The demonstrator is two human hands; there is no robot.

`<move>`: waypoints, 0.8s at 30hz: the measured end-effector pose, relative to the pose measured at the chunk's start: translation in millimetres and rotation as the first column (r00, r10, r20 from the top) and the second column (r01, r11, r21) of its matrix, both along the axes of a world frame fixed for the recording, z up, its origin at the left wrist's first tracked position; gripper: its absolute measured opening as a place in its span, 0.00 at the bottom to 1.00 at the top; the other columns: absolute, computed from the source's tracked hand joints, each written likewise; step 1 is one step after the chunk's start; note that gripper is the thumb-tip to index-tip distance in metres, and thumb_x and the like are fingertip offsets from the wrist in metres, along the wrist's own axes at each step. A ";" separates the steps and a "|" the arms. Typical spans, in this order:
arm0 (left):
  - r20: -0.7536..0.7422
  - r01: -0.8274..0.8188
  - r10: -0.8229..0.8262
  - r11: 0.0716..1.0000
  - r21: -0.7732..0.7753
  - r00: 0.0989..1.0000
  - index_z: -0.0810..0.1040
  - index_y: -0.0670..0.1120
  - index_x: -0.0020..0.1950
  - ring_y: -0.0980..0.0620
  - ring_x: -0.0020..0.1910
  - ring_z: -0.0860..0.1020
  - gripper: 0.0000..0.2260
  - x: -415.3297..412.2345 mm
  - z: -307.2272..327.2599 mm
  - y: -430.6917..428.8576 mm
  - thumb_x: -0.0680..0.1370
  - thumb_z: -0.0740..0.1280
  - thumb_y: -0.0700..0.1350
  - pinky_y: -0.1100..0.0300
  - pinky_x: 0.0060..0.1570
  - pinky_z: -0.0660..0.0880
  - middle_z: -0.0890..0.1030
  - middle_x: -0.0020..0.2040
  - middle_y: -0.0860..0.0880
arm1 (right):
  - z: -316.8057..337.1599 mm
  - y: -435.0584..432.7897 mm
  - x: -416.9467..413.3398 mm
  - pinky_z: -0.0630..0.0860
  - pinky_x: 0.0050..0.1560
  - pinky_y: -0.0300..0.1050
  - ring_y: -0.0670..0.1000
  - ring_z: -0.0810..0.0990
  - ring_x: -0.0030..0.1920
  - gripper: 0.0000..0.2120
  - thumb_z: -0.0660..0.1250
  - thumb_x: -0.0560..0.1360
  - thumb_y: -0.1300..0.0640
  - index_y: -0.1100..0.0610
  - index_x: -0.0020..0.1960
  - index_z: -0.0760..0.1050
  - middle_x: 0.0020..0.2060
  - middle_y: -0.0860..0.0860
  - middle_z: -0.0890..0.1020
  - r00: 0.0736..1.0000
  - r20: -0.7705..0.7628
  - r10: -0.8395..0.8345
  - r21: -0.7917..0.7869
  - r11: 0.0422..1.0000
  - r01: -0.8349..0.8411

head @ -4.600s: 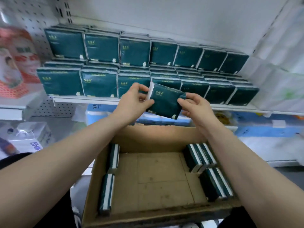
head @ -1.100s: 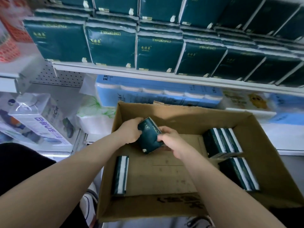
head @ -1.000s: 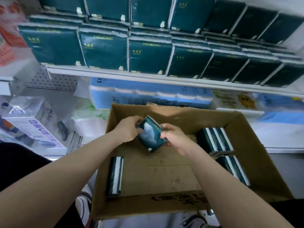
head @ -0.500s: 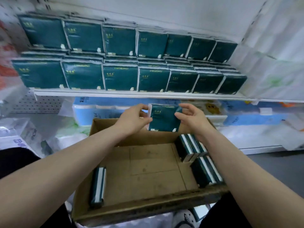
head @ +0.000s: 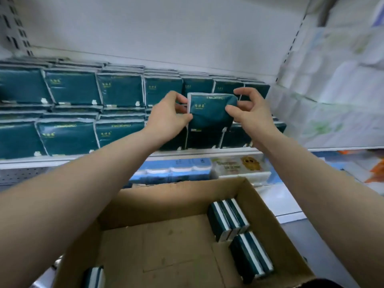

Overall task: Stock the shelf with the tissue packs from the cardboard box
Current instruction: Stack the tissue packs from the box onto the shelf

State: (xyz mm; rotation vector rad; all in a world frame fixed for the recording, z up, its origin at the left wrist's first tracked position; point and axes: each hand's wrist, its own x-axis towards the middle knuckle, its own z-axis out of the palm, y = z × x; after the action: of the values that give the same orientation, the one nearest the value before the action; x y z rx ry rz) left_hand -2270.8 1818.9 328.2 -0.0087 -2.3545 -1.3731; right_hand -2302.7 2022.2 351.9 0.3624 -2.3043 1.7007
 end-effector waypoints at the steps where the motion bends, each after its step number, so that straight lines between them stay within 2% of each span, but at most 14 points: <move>1: -0.015 -0.014 0.014 1.000 -0.006 1.000 0.74 0.50 0.57 0.47 0.48 0.81 0.14 -7.8 3.9 0.5 0.73 0.71 0.44 0.51 0.54 0.77 0.82 0.48 0.51 | 3.7 -1.5 -8.8 0.80 0.46 0.39 0.46 0.84 0.49 0.18 0.70 0.76 0.61 0.49 0.63 0.72 0.50 0.50 0.84 1.000 -0.023 -0.009 0.009 1.000 0.010; 5: -0.029 -0.043 0.043 0.999 0.001 0.999 0.73 0.50 0.62 0.50 0.49 0.80 0.16 -36.9 10.9 2.5 0.75 0.69 0.44 0.61 0.45 0.73 0.80 0.52 0.51 | 10.4 -10.6 -47.7 0.82 0.54 0.48 0.47 0.83 0.50 0.17 0.71 0.75 0.61 0.43 0.57 0.73 0.50 0.48 0.83 0.996 -0.077 -0.044 0.063 0.997 0.049; 9: -0.016 -0.061 0.062 0.997 0.045 0.998 0.71 0.49 0.63 0.51 0.52 0.80 0.17 -65.0 6.9 3.6 0.75 0.69 0.43 0.61 0.50 0.73 0.80 0.54 0.51 | 5.1 -21.3 -84.6 0.81 0.55 0.48 0.48 0.82 0.47 0.14 0.69 0.75 0.61 0.46 0.56 0.74 0.49 0.49 0.82 0.991 -0.111 -0.075 0.110 0.990 0.087; 14: 0.008 -0.056 0.056 0.997 0.049 0.998 0.70 0.48 0.66 0.50 0.57 0.78 0.19 -93.0 -4.1 2.7 0.76 0.69 0.43 0.52 0.60 0.75 0.78 0.58 0.50 | -3.1 -33.0 -123.0 0.82 0.52 0.53 0.58 0.83 0.48 0.12 0.69 0.75 0.62 0.47 0.53 0.74 0.49 0.54 0.80 0.991 -0.110 -0.073 0.137 0.987 0.088; 17: 0.001 -0.061 0.061 0.998 -0.005 0.998 0.68 0.48 0.71 0.49 0.61 0.76 0.25 -105.0 -10.1 0.8 0.75 0.69 0.44 0.50 0.63 0.73 0.77 0.62 0.49 | -7.7 -38.5 -144.3 0.82 0.51 0.56 0.54 0.81 0.42 0.13 0.69 0.74 0.63 0.46 0.51 0.75 0.41 0.51 0.76 0.987 -0.144 -0.072 0.155 0.983 0.095; 20: 0.010 -0.078 0.079 0.994 -0.071 0.997 0.68 0.48 0.72 0.47 0.60 0.76 0.26 -111.9 -12.8 -1.7 0.74 0.68 0.45 0.49 0.63 0.73 0.76 0.62 0.46 | -18.3 -43.3 -160.2 0.82 0.52 0.53 0.47 0.77 0.39 0.13 0.69 0.73 0.62 0.47 0.52 0.76 0.38 0.48 0.73 0.988 -0.146 -0.055 0.161 0.984 0.079; 24: 0.018 -0.061 0.064 0.991 -0.118 0.998 0.70 0.45 0.71 0.47 0.63 0.76 0.23 -114.3 -15.8 -1.3 0.76 0.67 0.42 0.53 0.65 0.71 0.77 0.64 0.46 | -34.3 -45.8 -170.0 0.74 0.51 0.40 0.47 0.74 0.43 0.16 0.67 0.75 0.61 0.46 0.60 0.77 0.44 0.50 0.73 0.989 -0.145 -0.036 0.209 0.976 0.067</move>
State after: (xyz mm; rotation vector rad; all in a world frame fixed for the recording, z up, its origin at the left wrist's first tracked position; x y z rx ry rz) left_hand -2385.1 1817.6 312.4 0.0461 -2.4291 -1.2100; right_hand -2472.7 1976.4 317.6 0.4447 -2.3742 1.3605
